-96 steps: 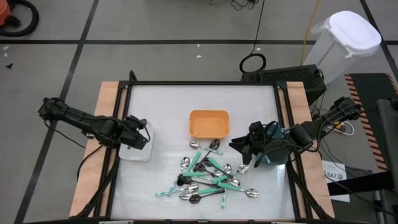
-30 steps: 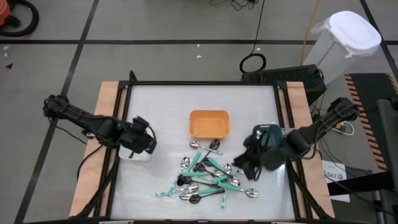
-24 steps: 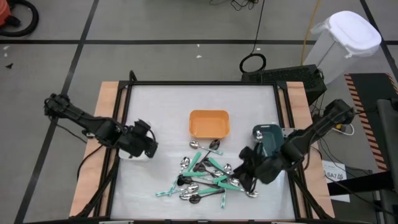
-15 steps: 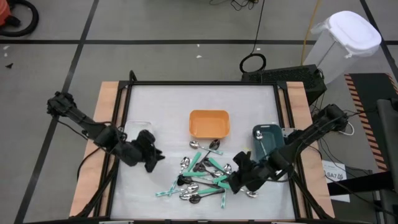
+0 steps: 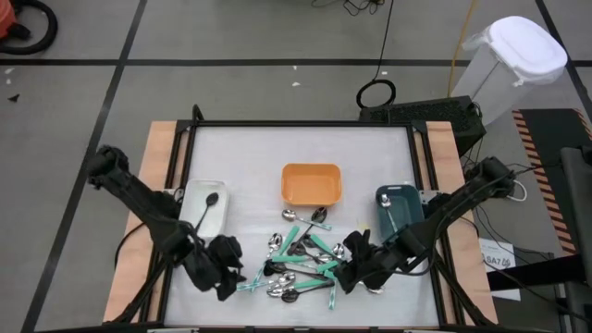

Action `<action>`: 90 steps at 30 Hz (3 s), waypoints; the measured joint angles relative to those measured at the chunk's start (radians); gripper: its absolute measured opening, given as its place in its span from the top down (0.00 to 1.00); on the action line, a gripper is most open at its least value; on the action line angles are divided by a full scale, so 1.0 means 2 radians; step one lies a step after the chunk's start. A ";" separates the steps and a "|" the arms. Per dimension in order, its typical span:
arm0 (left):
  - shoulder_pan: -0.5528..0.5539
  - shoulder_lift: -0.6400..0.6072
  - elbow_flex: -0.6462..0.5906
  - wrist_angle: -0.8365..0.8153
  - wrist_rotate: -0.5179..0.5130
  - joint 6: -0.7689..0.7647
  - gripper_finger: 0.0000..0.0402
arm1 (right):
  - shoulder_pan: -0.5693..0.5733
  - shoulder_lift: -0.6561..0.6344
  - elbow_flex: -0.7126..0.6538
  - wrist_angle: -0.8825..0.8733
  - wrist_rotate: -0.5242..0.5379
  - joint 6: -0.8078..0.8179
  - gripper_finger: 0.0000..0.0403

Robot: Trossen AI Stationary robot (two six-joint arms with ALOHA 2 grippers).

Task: Sort silverware by color (type)
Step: Put the white spoon into the blue bin

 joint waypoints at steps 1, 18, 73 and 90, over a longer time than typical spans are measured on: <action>-0.004 0.007 0.000 0.001 0.000 0.000 0.40 | 0.000 -0.002 0.000 0.000 0.000 -0.004 0.69; -0.055 0.127 0.000 0.058 -0.004 0.014 0.33 | 0.000 -0.084 0.000 -0.057 0.002 -0.049 0.69; 0.063 0.137 0.268 -0.213 -0.173 0.117 0.87 | 0.000 -0.199 0.000 0.053 0.257 -0.153 0.69; 0.260 0.136 0.430 -0.165 -0.237 0.181 0.87 | -0.038 -0.202 0.000 0.150 0.447 -0.112 0.69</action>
